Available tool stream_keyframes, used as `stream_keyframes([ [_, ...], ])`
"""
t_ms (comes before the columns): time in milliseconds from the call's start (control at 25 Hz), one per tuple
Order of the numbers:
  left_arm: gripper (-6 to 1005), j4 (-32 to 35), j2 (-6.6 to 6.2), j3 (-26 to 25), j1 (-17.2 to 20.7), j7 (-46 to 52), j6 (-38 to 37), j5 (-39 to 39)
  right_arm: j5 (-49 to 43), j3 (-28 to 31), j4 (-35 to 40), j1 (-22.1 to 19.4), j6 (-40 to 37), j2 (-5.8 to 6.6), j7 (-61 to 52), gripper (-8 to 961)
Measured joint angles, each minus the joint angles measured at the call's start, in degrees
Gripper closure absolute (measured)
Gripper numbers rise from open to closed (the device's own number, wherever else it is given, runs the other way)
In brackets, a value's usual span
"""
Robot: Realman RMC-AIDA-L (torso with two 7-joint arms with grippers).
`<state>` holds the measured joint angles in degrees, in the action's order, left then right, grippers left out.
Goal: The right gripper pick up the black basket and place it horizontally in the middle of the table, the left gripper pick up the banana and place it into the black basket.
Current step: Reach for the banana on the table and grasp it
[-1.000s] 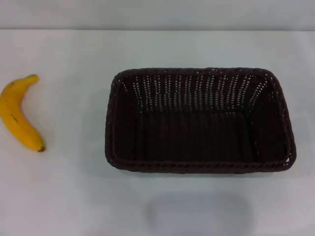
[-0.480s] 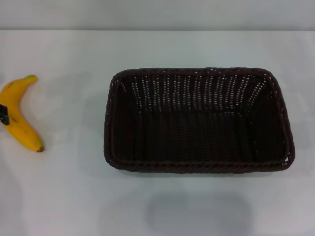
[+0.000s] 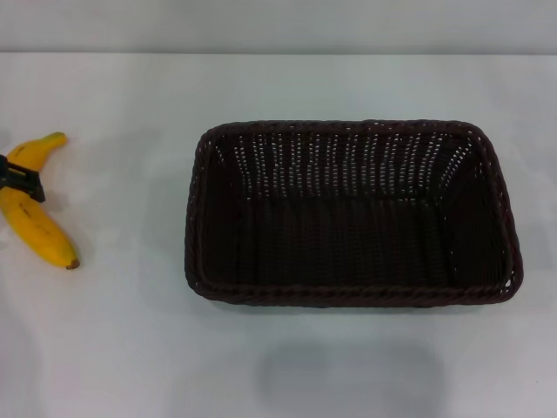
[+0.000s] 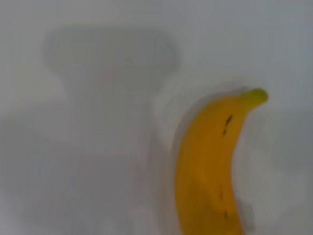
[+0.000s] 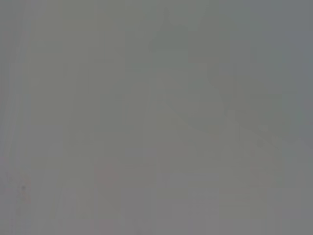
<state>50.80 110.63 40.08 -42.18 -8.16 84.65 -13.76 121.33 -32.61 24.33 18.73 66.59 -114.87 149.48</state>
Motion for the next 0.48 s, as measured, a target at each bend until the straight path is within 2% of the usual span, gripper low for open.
stream_keyframes([
  [200, 133, -0.75, -0.20, 0.01, 1.27, -0.55, -2.68, -2.80, -0.06, 0.00, 0.02, 0.02, 0.02, -0.03, 0.02, 101],
  [480, 133, -2.83, -0.28, 0.20, 1.79, -0.53, -4.80, -2.40, 0.13, 0.00, -0.03, 0.40, 0.32, -0.12, 0.10, 102],
])
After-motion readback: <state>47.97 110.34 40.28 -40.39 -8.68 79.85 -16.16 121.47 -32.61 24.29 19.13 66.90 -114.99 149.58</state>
